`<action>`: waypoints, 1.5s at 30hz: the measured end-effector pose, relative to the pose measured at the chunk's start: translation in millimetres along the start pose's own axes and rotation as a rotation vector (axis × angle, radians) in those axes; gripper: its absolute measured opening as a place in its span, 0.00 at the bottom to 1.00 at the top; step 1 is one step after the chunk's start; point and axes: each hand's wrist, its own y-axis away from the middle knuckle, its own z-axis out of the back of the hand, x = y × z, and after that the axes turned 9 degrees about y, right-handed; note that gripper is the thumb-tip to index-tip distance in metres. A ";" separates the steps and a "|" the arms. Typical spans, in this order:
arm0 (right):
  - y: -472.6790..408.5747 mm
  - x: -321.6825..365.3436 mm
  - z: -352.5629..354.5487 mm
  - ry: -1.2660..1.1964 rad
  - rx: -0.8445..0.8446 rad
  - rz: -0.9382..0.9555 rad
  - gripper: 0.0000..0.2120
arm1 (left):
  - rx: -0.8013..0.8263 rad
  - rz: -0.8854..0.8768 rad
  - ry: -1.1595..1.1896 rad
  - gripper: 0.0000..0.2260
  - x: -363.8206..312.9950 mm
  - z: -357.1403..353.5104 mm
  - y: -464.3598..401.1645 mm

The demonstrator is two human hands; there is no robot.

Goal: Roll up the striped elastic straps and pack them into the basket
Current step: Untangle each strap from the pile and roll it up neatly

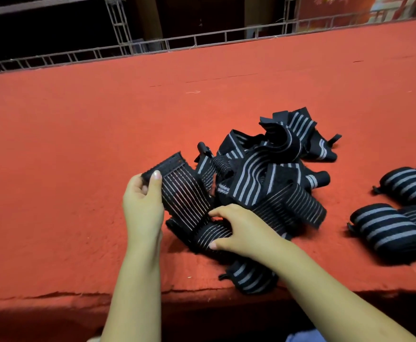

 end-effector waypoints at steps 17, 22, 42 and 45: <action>9.4 -47.4 76.0 -1.440 -0.468 -0.185 0.14 | 0.056 -0.049 0.007 0.18 -2.6 -12.3 -0.1; 18.3 -31.4 86.4 -1.572 -0.338 -0.045 0.18 | 0.246 0.043 0.004 0.14 -10.1 -39.4 21.8; 26.1 -33.7 98.1 -1.763 -0.256 0.100 0.30 | 0.298 -0.025 -0.194 0.19 -21.7 -38.3 18.6; 25.6 -31.5 98.0 -1.790 -0.242 0.098 0.31 | 0.283 -0.019 -0.106 0.13 -30.3 -38.8 21.3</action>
